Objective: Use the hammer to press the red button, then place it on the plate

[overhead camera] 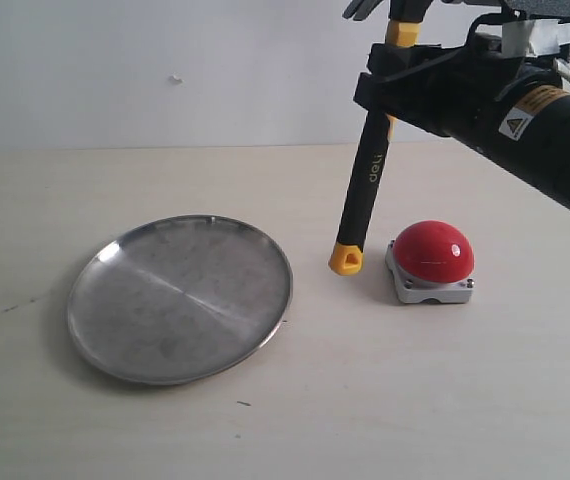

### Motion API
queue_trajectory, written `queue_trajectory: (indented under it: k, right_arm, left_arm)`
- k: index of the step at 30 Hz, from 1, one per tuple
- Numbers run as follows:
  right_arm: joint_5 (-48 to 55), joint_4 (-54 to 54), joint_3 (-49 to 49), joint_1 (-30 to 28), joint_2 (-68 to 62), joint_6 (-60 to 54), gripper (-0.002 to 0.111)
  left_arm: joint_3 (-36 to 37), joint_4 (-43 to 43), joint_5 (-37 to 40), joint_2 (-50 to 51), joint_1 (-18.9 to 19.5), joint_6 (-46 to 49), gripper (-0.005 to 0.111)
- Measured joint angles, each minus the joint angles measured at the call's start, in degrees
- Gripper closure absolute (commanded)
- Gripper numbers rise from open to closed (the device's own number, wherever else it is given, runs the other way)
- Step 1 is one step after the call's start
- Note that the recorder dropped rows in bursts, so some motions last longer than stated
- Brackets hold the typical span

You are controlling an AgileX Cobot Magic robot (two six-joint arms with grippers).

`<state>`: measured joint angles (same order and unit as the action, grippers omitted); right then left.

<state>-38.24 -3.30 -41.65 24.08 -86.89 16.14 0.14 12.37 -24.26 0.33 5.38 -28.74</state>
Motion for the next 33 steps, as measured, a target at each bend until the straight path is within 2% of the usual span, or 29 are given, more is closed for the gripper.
queue_trajectory:
  k: [4, 6, 8, 10, 11, 14, 15, 16, 17, 18, 19, 22, 24, 26, 28, 30, 33]
  right_arm:
    - [-0.08, -0.13, 0.00, 0.00, 0.00, -0.22, 0.108]
    - [-0.08, -0.25, 0.00, 0.00, 0.00, -0.52, 0.108]
    - [-0.08, -0.25, 0.00, 0.00, 0.00, -0.77, 0.108]
    - [-0.08, -0.25, 0.00, 0.00, 0.00, -0.77, 0.108]
    - [-0.08, -0.25, 0.00, 0.00, 0.00, -0.88, 0.108]
    - [-0.08, -0.25, 0.00, 0.00, 0.00, -0.88, 0.108]
    - [-0.08, -0.25, 0.00, 0.00, 0.00, -0.99, 0.108]
    - [-0.08, -0.25, 0.00, 0.00, 0.00, -0.99, 0.108]
    - [-0.08, -0.25, 0.00, 0.00, 0.00, -0.99, 0.108]
    - [-0.08, -0.25, 0.00, 0.00, 0.00, -0.99, 0.108]
    - [-0.08, -0.25, 0.00, 0.00, 0.00, -0.99, 0.108]
    - [-0.08, -0.25, 0.00, 0.00, 0.00, -0.99, 0.108]
    - [-0.08, -0.25, 0.00, 0.00, 0.00, -0.99, 0.108]
    - [-0.13, -0.25, 0.00, 0.00, 0.00, -0.99, 0.108]
    - [-0.13, -0.25, 0.00, 0.00, 0.00, -0.99, 0.108]
    - [-0.22, -0.25, 0.00, 0.00, 0.00, -0.99, 0.108]
    - [-0.22, -0.14, 0.00, 0.00, 0.00, -0.99, 0.108]
  left_arm:
    - [-0.43, -6.48, -13.18, 0.01, 0.00, -5.90, 0.107]
    - [-4.09, -9.94, -17.64, 1.61, 0.00, -6.42, 0.107]
    - [-10.12, -11.61, -17.32, 5.06, 0.00, -5.93, 0.107]
    - [-18.11, -9.05, -13.64, 10.81, 0.00, -6.69, 0.107]
    - [-21.25, -5.91, -11.83, 14.25, 0.00, -8.71, 0.107]
    - [-30.71, 14.09, -6.81, 25.93, 0.00, -21.45, 0.107]
    - [-34.54, 27.52, -5.51, 33.65, 0.00, -31.60, 0.107]
    - [-35.79, 34.21, -5.24, 38.04, 0.00, -36.82, 0.107]
    - [-37.01, 44.48, -5.42, 45.94, 0.00, -44.14, 0.107]
    - [-37.30, 47.78, -6.00, 50.27, 0.00, -46.58, 0.107]
    - [-37.44, 51.53, -7.42, 58.89, 0.00, -49.18, 0.107]
    - [-38.26, 55.34, -9.01, 72.22, -1.21, -48.82, 0.107]
    - [-41.04, 61.55, -7.25, 79.69, -4.32, -42.39, 0.107]
    - [-43.31, 68.97, 1.30, 83.89, -8.51, -37.20, 0.107]
    - [-43.71, 75.81, 15.09, 86.70, -14.25, -35.78, 0.107]
    - [-43.71, 77.75, 30.56, 88.99, -20.98, -34.89, 0.107]
    - [-43.71, 75.39, 38.63, 90.21, -28.41, -32.43, 0.107]
